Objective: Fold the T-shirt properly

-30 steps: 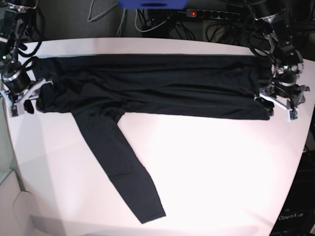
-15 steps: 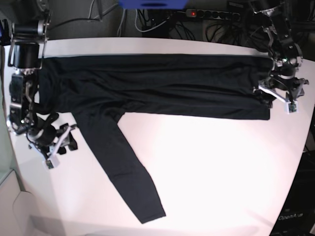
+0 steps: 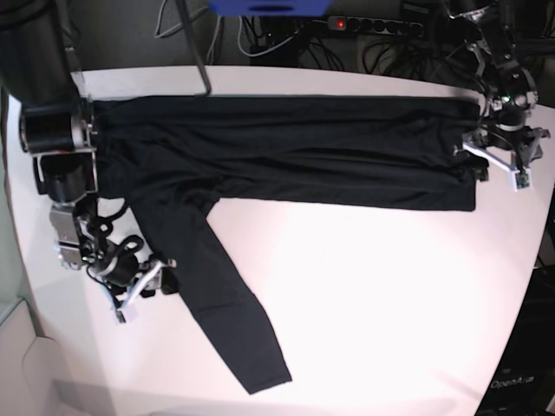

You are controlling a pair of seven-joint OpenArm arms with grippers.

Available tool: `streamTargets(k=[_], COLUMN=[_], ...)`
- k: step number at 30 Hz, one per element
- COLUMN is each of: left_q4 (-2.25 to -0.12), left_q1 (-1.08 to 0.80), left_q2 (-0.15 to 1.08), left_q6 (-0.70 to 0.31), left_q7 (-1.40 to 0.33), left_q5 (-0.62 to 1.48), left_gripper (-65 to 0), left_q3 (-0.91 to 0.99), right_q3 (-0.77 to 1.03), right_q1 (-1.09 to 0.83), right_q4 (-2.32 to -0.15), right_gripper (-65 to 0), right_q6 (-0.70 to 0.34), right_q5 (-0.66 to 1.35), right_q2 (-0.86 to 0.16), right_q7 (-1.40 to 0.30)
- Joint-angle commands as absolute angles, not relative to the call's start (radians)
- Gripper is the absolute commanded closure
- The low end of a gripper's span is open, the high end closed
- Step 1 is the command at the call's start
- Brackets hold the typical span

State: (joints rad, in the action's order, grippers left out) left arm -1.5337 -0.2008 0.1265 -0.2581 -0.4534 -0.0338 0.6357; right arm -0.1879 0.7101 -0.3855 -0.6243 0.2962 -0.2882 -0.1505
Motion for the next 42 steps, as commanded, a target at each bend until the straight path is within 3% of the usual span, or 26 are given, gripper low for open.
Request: streamTargets(k=[1, 5, 19, 22, 26, 27, 35, 42], left_q4=[-1.554, -1.554, -1.554, -1.554, -1.554, -1.554, -1.584, -1.627], left_q1=[-0.193, -0.193, -0.188, -0.186, -0.188, -0.188, -0.193, -0.203], left_q2=[0.137, 0.14, 0.139, 0.139, 0.139, 0.139, 0.143, 0.14], left_q6=[-0.255, -0.255, -0.255, -0.255, -0.255, -0.255, -0.255, -0.255], left_q7=[-0.432, -0.432, -0.432, -0.432, -0.432, -0.432, -0.432, -0.432], left_q5=[-0.03, -0.03, -0.03, -0.03, -0.03, -0.03, -0.03, -0.03], left_gripper=[-38.9, -38.9, -38.9, -38.9, -38.9, -38.9, -38.9, -38.9], left_q3=[0.639, 0.641, 0.667, 0.667, 0.667, 0.667, 0.668, 0.697], right_q3=[-0.185, -0.185, -0.186, -0.186, -0.186, -0.186, -0.186, -0.185], right_q1=[0.757, 0.771, 0.687, 0.677, 0.677, 0.679, 0.674, 0.521], right_q4=[-0.364, -0.297, -0.298, -0.298, -0.298, -0.298, -0.346, -0.74], right_gripper=[-33.6, -33.6, -32.3, -23.5, -2.3, 0.0, 0.0, 0.0], right_q6=[-0.627, -0.627, -0.627, -0.627, -0.627, -0.627, -0.627, -0.627], right_q5=[0.311, 0.311, 0.311, 0.311, 0.311, 0.311, 0.311, 0.312], right_q2=[-0.291, -0.274, -0.219, -0.216, -0.216, -0.216, -0.214, -0.213], right_q7=[-0.099, -0.027, -0.015, -0.015, -0.018, -0.019, -0.022, -0.165])
